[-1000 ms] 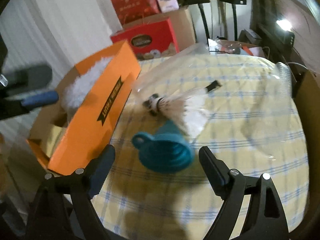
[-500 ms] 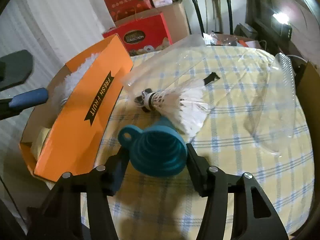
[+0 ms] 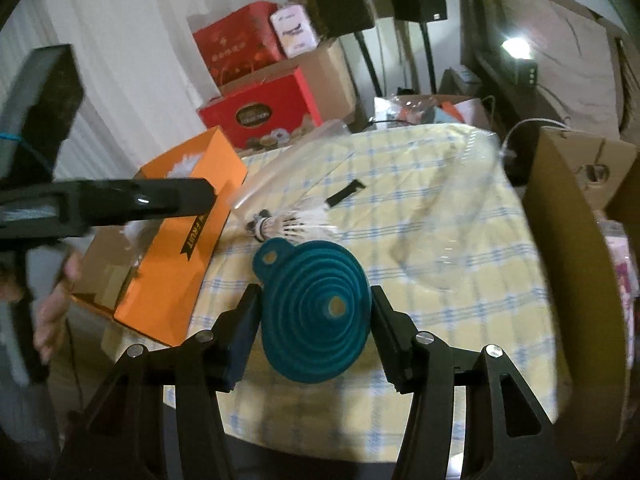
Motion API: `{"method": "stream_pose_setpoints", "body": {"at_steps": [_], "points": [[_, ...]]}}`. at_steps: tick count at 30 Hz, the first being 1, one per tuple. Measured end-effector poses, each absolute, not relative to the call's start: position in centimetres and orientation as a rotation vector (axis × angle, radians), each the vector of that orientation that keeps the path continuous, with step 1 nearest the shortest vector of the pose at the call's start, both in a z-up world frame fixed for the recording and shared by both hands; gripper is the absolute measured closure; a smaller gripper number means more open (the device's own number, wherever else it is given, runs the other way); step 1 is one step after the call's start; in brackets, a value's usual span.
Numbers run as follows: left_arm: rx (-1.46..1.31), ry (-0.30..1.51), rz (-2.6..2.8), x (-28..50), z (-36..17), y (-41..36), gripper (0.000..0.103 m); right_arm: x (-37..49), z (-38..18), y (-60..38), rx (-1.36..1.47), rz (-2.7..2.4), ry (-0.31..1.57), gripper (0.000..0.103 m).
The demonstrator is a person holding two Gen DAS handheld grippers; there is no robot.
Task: Organize objects
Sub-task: 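Grasp the white shuttlecock by its base with the left tool while the right tool holds the funnel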
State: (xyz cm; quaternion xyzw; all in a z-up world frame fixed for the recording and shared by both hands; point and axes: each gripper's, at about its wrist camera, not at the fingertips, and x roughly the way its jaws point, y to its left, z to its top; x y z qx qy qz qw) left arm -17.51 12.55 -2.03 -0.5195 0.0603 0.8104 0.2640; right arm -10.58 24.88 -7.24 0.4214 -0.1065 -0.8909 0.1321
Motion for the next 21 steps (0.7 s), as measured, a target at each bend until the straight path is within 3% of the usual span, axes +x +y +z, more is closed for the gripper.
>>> {"method": "stream_pose_setpoints", "body": {"at_steps": [13, 18, 21], "points": [[-1.418, 0.84, 1.934, -19.0, -7.5, 16.1, 0.018, -9.0, -7.0, 27.3, 1.222, -2.586, -0.346, 0.048], [-1.428, 1.004, 1.869, -19.6, -9.3, 17.1, 0.018, -9.0, -7.3, 27.9, 1.228, -2.586, -0.358, 0.048], [-1.425, 1.063, 1.824, -19.8, -10.2, 17.8, 0.026, -9.3, -7.4, 28.3, 1.23, -2.586, -0.366, 0.049]]}}
